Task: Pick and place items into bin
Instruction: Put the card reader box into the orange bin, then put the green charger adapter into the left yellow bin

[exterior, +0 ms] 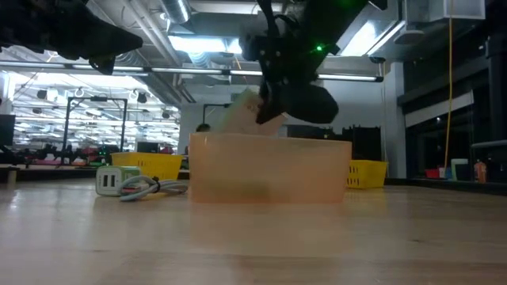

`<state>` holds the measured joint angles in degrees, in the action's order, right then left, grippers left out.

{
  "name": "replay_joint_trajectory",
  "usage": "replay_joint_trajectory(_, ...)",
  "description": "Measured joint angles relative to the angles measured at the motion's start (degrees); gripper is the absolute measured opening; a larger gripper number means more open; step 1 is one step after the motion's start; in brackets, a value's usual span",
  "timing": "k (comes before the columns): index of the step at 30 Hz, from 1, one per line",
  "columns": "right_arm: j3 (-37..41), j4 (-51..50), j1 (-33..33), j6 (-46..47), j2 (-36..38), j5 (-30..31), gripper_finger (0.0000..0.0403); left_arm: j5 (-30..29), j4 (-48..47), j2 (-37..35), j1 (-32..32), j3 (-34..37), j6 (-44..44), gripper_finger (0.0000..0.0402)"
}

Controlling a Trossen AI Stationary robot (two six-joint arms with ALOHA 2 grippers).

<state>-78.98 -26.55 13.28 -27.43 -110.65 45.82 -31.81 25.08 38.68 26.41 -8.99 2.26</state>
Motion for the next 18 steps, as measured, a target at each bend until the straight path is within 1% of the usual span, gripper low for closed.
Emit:
replay_joint_trajectory(3,0.00,-2.45,-0.16,2.47,0.00,-2.95,0.0079,0.00,0.00,0.00,0.02,0.00,0.00,0.0002)
replay_joint_trajectory(7,-0.54,-3.07,-0.33,4.58,0.00,-4.16,0.0084,-0.02,0.00,-0.02,0.02,0.00,0.10,0.0002)
replay_joint_trajectory(14,-1.90,-4.11,-1.26,9.29,0.07,-9.37,0.0130,-0.02,0.00,-0.02,0.02,0.00,0.17,0.0002)
replay_joint_trajectory(18,-1.97,-5.31,-1.60,12.17,0.07,-15.20,0.0147,-0.04,0.00,-0.01,0.01,0.00,0.13,0.0002)
